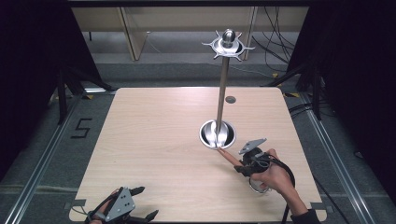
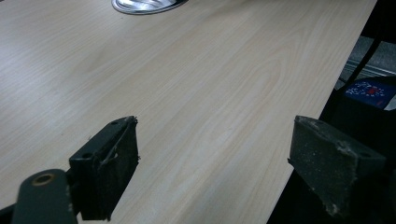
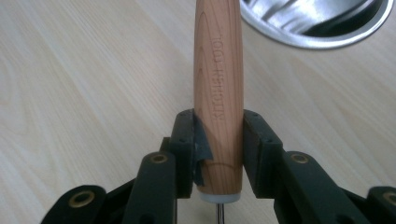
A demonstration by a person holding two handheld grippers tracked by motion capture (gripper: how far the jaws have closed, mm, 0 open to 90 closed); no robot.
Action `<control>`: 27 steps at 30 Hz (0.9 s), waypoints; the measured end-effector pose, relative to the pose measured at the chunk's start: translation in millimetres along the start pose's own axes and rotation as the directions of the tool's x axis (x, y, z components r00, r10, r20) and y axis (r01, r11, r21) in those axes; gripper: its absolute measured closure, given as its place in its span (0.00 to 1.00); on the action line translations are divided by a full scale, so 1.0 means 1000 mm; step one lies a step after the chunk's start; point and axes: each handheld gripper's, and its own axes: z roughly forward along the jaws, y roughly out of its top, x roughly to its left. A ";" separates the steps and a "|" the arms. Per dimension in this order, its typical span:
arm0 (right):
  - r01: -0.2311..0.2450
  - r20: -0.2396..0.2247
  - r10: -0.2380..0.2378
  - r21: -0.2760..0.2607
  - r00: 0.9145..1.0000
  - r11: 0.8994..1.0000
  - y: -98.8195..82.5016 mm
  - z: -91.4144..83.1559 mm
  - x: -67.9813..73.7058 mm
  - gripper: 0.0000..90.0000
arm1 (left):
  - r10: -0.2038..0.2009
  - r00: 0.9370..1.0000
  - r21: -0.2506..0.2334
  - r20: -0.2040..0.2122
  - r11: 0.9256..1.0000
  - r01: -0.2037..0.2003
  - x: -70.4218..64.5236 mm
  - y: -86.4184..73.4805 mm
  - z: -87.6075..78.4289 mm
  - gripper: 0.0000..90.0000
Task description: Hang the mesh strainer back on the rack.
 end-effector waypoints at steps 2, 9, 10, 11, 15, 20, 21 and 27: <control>-0.017 -0.019 0.017 -0.009 1.000 1.000 0.001 -0.007 0.000 0.76 | -0.002 1.000 0.005 0.002 1.000 0.002 0.000 0.000 -0.001 0.17; -0.022 -0.036 0.017 -0.121 0.999 0.992 0.000 -0.018 -0.005 0.77 | 0.009 1.000 0.013 0.001 1.000 -0.009 0.000 0.001 -0.001 0.17; -0.037 -0.053 0.030 -0.118 0.998 0.992 0.001 -0.022 -0.005 0.77 | 0.009 1.000 0.013 0.001 1.000 -0.009 0.000 0.001 -0.001 0.17; -0.029 -0.043 0.024 -0.125 0.999 0.992 0.001 -0.024 -0.006 0.77 | 0.016 1.000 0.012 0.002 1.000 -0.016 0.000 0.001 -0.001 0.17; -0.015 -0.040 0.008 -0.164 0.999 0.986 0.000 -0.029 -0.010 0.77 | 0.014 1.000 0.004 0.008 1.000 -0.014 -0.001 0.001 -0.002 0.17; -0.043 -0.052 0.033 -0.222 0.998 0.974 0.001 -0.039 -0.014 0.77 | 0.015 1.000 -0.004 0.006 1.000 -0.015 -0.001 0.001 -0.002 0.17; -0.076 -0.068 0.063 -0.225 0.996 0.971 0.001 -0.041 -0.012 0.77 | 0.003 1.000 -0.013 0.005 1.000 -0.003 -0.002 0.001 -0.001 0.17; -0.072 -0.075 0.051 -0.313 0.996 0.947 0.005 -0.047 -0.016 0.77 | 0.022 1.000 0.000 -0.002 1.000 -0.022 -0.002 0.000 -0.003 0.17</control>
